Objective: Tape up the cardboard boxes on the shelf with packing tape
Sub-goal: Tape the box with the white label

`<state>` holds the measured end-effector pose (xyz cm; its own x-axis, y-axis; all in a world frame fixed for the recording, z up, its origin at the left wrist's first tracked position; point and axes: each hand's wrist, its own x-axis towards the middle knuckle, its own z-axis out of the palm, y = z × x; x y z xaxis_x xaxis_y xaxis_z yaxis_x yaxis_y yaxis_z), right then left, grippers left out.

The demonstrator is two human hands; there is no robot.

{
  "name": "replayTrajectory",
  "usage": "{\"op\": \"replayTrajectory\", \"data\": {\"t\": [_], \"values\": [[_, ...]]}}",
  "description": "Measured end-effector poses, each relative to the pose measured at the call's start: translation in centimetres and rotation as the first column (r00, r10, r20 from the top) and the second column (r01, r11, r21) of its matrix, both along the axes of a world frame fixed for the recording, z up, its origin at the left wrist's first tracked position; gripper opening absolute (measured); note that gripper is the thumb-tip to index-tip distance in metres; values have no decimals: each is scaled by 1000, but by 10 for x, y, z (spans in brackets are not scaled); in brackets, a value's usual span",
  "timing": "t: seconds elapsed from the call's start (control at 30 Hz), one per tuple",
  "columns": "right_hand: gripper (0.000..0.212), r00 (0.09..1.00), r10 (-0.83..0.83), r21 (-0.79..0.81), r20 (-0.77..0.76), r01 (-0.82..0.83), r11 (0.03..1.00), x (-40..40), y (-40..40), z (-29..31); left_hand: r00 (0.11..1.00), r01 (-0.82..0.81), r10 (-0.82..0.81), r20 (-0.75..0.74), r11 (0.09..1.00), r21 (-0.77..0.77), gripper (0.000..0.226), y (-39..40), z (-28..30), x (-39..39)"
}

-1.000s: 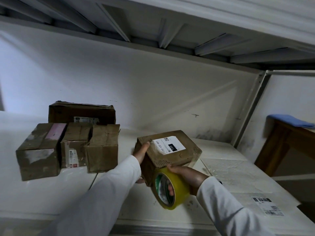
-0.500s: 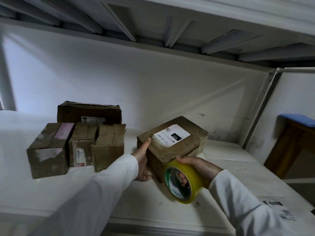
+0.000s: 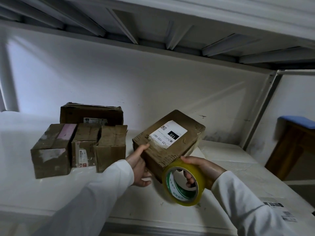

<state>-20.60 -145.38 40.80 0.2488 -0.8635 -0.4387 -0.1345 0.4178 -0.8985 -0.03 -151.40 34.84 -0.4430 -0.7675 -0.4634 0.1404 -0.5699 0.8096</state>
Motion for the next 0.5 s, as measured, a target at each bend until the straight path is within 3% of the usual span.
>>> {"op": "replayTrajectory", "data": {"t": [0.17, 0.37, 0.5], "values": [[38, 999, 39, -10, -3, -39, 999, -1, 0, 5, 1000, 1, -1, -13, 1000, -4, 68, -3, 1, 10], [47, 1000, 0, -21, 14, 1, 1000, 2, -5, 0, 985, -83, 82, 154, 997, -4, 81, -6, 4, 2], [41, 1000, 16, -14, 11, -16, 1000, 2, -3, 0, 996, -37, 38, 81, 999, -14, 79, -3, 0, 6]]}}
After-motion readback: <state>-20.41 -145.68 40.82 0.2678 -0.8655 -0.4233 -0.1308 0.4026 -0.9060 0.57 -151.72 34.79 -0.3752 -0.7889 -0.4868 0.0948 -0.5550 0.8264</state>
